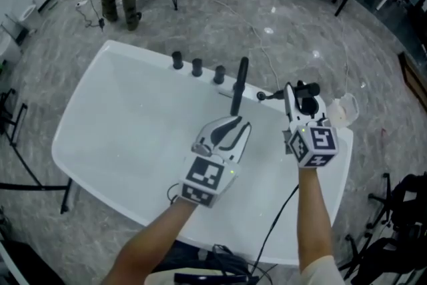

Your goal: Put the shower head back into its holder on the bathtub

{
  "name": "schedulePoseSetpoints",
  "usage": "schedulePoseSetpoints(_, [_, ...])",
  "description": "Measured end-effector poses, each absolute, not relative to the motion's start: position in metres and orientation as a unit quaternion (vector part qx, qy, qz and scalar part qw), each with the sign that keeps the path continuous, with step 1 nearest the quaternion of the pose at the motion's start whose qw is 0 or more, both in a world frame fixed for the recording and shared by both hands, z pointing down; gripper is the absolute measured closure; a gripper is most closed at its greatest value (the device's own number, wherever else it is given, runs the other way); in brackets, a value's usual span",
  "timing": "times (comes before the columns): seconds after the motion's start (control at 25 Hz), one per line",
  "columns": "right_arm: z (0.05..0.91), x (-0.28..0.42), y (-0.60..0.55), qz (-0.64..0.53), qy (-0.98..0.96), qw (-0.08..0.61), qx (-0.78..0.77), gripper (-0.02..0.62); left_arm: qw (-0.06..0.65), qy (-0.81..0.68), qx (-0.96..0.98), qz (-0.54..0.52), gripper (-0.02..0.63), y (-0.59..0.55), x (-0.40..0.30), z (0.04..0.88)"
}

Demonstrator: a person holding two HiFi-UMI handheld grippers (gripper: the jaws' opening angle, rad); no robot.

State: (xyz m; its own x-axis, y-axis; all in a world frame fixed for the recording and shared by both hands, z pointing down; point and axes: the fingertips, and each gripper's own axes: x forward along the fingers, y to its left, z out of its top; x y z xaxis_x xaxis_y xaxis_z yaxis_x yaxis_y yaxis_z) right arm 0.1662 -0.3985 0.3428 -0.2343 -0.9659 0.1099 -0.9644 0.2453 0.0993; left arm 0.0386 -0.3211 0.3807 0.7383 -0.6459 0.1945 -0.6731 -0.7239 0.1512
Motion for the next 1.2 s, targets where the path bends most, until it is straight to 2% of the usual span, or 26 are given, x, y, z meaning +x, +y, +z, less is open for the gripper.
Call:
schedulePoseSetpoints(0.48, [0.388, 0.175, -0.407, 0.002, -0.786, 0.105, 0.61, 0.457, 0.113, -0.342, 0.931, 0.059, 0.523, -0.31, 0.074, 0.401])
schedulePoseSetpoints(1.2, [0.448, 0.193, -0.418, 0.014, -0.792, 0.117, 0.599, 0.457, 0.108, -0.335, 0.932, 0.088, 0.523, -0.305, 0.113, 0.455])
